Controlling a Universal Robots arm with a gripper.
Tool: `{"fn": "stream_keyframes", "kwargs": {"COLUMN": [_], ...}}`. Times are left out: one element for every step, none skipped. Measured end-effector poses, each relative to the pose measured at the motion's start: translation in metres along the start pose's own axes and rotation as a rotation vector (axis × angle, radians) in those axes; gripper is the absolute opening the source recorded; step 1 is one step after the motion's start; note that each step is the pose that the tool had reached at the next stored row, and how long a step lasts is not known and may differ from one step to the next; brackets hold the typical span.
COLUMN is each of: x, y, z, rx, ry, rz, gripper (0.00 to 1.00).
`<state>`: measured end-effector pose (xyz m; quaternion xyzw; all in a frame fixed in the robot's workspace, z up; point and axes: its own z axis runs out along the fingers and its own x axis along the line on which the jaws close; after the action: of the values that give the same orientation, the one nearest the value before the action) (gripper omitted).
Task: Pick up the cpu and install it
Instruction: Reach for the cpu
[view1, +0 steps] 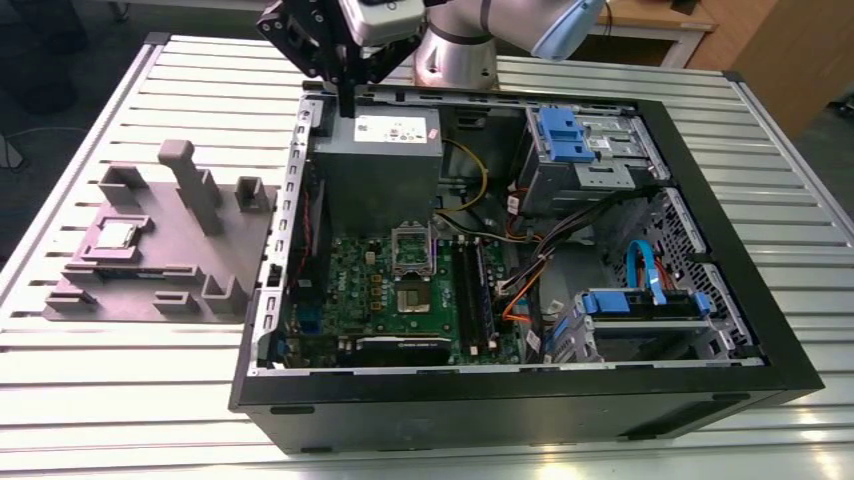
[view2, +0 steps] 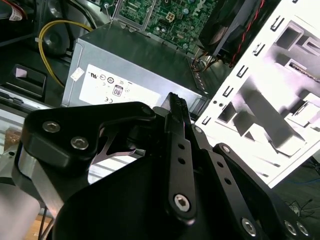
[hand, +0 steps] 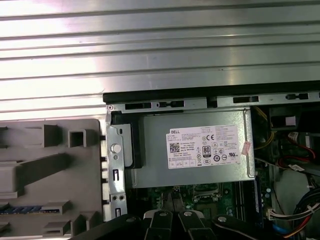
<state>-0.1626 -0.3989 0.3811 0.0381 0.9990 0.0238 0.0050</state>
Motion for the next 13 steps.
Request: {"fn": "stream_keyframes", "kwargs": {"x": [0.0005, 0.0008, 0.0012, 0.0015, 0.0017, 0.0020, 0.0021, 0.0024, 0.0025, 0.0030, 0.0035, 0.0036, 0.0038], "y": [0.0000, -0.0001, -0.0001, -0.0001, -0.0002, -0.0002, -0.0002, -0.0002, -0.0002, -0.0003, -0.0003, -0.0003, -0.0003], "z": [0.0001, 0.0001, 0.0000, 0.0000, 0.0001, 0.0001, 0.0001, 0.0001, 0.0002, 0.0003, 0.0004, 0.0004, 0.0004], "rx": [-0.0001, 0.0000, 0.0001, 0.0002, 0.0001, 0.0002, 0.0001, 0.0001, 0.0001, 0.0001, 0.0001, 0.0001, 0.0002], "ry": [0.0000, 0.0000, 0.0001, 0.0002, 0.0001, 0.0002, 0.0002, 0.0002, 0.0002, 0.0003, 0.0004, 0.0005, 0.0005], "rz": [0.000, 0.000, 0.000, 0.000, 0.000, 0.000, 0.000, 0.000, 0.000, 0.000, 0.000, 0.000, 0.000], "gripper": [0.11, 0.11, 0.11, 0.11, 0.11, 0.11, 0.11, 0.11, 0.11, 0.11, 0.11, 0.11, 0.11]}}
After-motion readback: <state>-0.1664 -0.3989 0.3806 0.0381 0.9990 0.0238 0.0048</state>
